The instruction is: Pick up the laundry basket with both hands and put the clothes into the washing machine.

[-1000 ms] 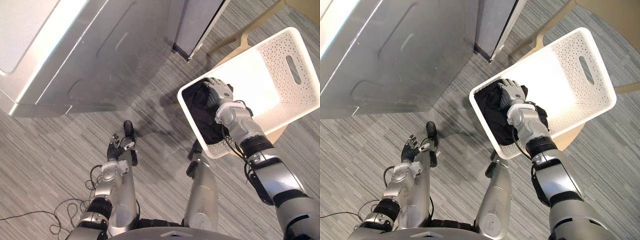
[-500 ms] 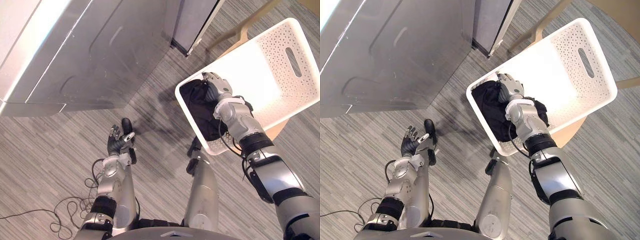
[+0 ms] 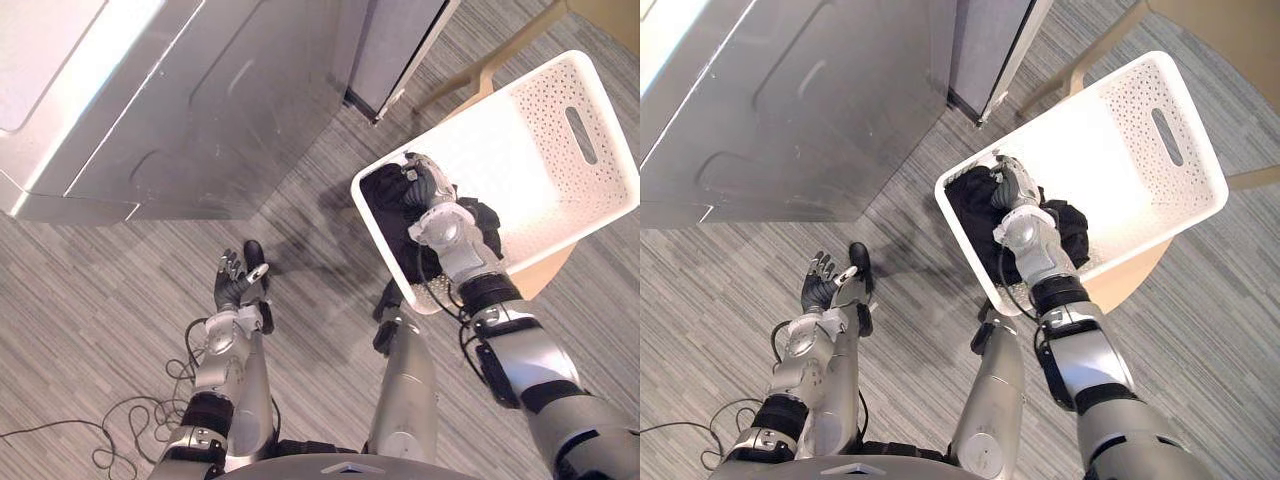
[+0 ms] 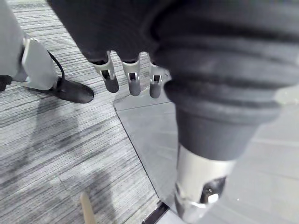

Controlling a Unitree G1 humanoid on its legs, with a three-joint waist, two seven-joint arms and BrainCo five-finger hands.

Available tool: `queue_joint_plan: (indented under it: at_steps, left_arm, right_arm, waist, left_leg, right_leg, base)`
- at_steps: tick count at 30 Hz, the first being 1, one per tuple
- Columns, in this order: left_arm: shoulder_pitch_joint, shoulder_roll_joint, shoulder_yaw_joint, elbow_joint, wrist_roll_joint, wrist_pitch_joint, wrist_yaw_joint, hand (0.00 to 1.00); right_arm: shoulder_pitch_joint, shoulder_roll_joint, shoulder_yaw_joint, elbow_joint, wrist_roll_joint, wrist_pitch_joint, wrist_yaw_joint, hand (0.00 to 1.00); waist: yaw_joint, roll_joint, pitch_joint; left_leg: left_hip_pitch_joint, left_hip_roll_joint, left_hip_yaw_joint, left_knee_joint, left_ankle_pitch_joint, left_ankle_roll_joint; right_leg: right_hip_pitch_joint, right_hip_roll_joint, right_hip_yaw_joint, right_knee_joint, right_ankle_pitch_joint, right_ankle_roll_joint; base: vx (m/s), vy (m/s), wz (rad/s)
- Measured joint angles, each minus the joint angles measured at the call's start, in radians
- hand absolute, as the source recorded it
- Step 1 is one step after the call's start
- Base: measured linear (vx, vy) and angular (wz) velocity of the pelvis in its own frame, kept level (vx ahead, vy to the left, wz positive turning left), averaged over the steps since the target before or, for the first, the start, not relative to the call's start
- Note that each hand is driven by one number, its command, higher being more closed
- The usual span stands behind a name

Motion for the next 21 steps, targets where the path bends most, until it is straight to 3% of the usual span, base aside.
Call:
queue_joint_plan:
  at_steps: [6,7,8,10,15,21]
  left_arm:
    - [0.0,-0.009,0.02,-0.001,-0.01,-0.001,0.042,0.0]
    - [0.0,-0.01,0.021,-0.001,-0.01,-0.001,0.05,0.0]
    - [0.0,-0.01,0.02,-0.001,-0.011,-0.001,0.059,0.0]
    - [0.0,-0.01,0.019,-0.001,-0.029,-0.001,0.078,0.0]
    - [0.001,-0.009,-0.002,0.004,-0.052,0.001,0.083,0.0]
    - [0.006,-0.008,-0.015,0.047,-0.07,0.007,0.085,0.0]
  right_arm:
    - [0.024,0.184,-0.3,-0.048,0.483,-0.058,-0.168,1.0]
    - [0.035,0.225,-0.34,-0.086,0.637,-0.101,-0.196,1.0]
    - [0.038,0.244,-0.349,-0.102,0.701,-0.125,-0.215,1.0]
    - [0.043,0.31,-0.386,-0.186,0.958,-0.228,-0.236,1.0]
    - [0.053,0.392,-0.387,-0.322,1.161,-0.35,-0.254,1.0]
    - [0.145,0.464,-0.362,-0.441,1.24,-0.42,-0.257,1.0]
  waist:
    - [0.0,0.0,0.0]
    - [-0.001,0.0,0.0]
    - [-0.001,0.0,0.0]
    - [-0.002,0.0,0.0]
    - [-0.004,0.0,0.0]
    - [-0.011,-0.001,0.0]
  left_leg:
    - [0.001,0.0,0.0,0.001,0.0,0.0]
    - [0.003,0.001,0.001,0.001,0.0,0.0]
    - [0.004,0.001,0.002,0.001,0.0,0.0]
    - [0.011,0.004,0.008,0.001,-0.001,-0.001]
    - [0.025,0.007,0.012,0.001,-0.002,-0.002]
    - [0.085,0.01,0.01,0.016,-0.022,-0.009]
  right_leg:
    - [-0.001,-0.005,-0.002,0.015,-0.01,-0.001]
    - [-0.002,-0.006,-0.001,0.018,-0.013,-0.003]
    - [-0.002,-0.006,0.0,0.019,-0.013,-0.003]
    - [-0.002,-0.007,0.004,0.023,-0.014,-0.002]
    - [0.005,-0.006,0.008,0.034,-0.02,-0.003]
    - [0.065,-0.011,0.003,0.059,-0.054,-0.001]
  base:
    - [-0.03,-0.068,0.03]
    - [-0.03,-0.082,0.0]
    - [-0.03,-0.069,-0.02]
    - [-0.03,-0.069,-0.04]
    - [-0.03,-0.073,-0.01]
    - [-0.01,-0.067,0.04]
